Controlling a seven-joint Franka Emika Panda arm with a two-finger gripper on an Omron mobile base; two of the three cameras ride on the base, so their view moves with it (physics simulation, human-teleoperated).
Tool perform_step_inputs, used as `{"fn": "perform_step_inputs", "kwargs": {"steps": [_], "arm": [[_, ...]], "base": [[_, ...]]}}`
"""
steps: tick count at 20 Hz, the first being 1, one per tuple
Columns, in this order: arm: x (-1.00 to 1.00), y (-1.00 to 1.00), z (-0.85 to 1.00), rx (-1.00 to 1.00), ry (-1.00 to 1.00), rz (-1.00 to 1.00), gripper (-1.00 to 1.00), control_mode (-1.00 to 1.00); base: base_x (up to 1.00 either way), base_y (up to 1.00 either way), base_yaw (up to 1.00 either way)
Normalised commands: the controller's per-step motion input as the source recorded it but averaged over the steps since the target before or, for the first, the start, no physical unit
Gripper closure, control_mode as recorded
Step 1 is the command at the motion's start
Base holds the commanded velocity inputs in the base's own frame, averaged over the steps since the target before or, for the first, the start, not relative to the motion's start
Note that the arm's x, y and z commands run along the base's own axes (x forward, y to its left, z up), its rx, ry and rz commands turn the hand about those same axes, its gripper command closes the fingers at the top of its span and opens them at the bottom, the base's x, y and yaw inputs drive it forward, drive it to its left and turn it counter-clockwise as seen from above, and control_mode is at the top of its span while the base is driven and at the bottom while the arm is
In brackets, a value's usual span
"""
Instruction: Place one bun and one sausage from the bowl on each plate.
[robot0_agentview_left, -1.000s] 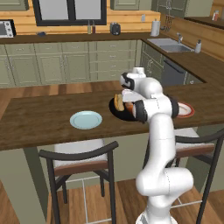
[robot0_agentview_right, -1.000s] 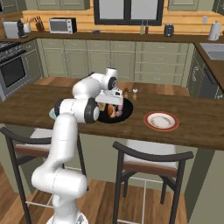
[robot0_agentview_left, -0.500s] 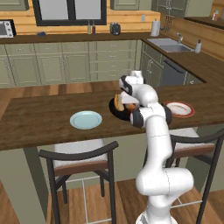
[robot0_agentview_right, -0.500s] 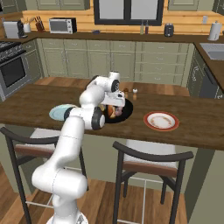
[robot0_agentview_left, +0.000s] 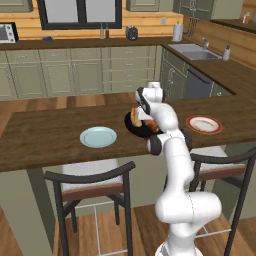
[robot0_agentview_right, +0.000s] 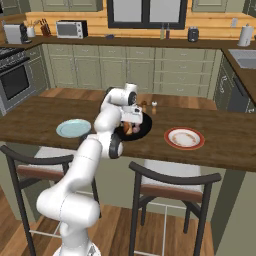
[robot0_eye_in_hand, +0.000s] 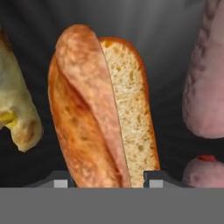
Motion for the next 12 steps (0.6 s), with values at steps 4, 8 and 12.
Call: {"fn": "perform_step_inputs", "kwargs": {"steps": [4,8,12], "arm": [[-0.14,-0.01,0.31,0.00,0.00,0.00,1.00,-1.00],[-0.59,-0.02,0.69,0.00,-0.05,0.00,1.00,-1.00],[-0.69,-0.16,0.70,0.00,-0.02,-0.02,1.00,-1.00]], "base": [[0.00,0.00,0.00],[0.00,0.00,0.00],[0.00,0.00,0.00]]}}
